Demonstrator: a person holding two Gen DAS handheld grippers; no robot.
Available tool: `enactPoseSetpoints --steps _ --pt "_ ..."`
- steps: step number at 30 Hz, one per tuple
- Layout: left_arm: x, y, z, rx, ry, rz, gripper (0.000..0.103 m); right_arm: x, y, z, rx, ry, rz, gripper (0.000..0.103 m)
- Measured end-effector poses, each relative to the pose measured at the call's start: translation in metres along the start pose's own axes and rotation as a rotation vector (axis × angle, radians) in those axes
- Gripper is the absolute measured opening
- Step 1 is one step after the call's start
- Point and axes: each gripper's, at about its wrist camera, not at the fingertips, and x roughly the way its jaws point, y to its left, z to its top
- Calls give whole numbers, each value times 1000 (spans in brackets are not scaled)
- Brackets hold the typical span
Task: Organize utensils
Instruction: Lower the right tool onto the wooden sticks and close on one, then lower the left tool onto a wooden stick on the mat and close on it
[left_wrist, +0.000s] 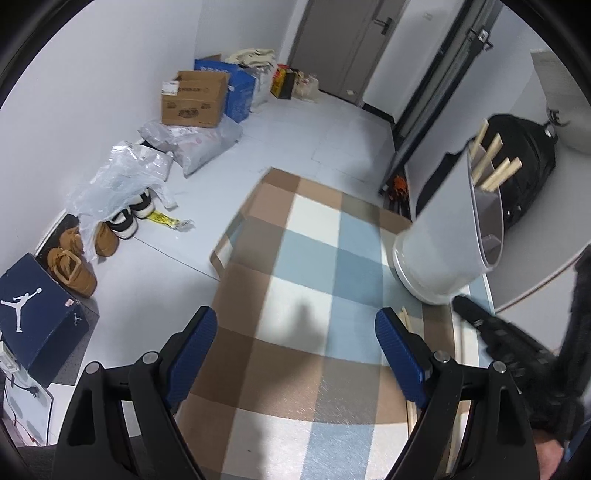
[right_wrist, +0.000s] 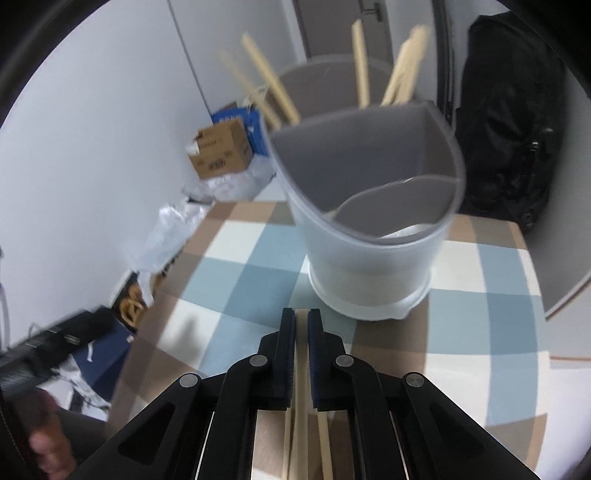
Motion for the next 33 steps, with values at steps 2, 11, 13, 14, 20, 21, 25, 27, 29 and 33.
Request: enactPoseSetpoints --steps 2,11,13,14,20,21,25,27,29,33 --pt "4 -6 -3 16 22 -4 84 -12 -5 1 23 -22 14 6" --pt "23 -43 -20 127 112 10 84 -45 -43 -4 171 -60 48 6" --pt "26 -49 -22 135 127 9 84 -47 -50 -6 191 -67 53 6" --pt "27 -51 -23 131 132 -3 84 -50 -53 -7 198 -72 54 6" --pt "35 -69 -25 144 136 -2 84 -67 -64 -5 191 -123 63 6" --pt "37 -71 -26 148 137 4 84 -70 -65 -5 190 -134 69 6" --pt "44 -77 -28 156 149 13 84 -81 -73 -5 198 -185 92 6" --pt "47 -78 -29 156 155 20 83 -82 -79 -7 214 -200 107 6" --pt "51 -78 -30 149 176 26 73 -78 -86 -9 241 -197 115 6" --pt "60 -79 -32 143 210 32 65 -68 -98 -12 315 -153 147 6"
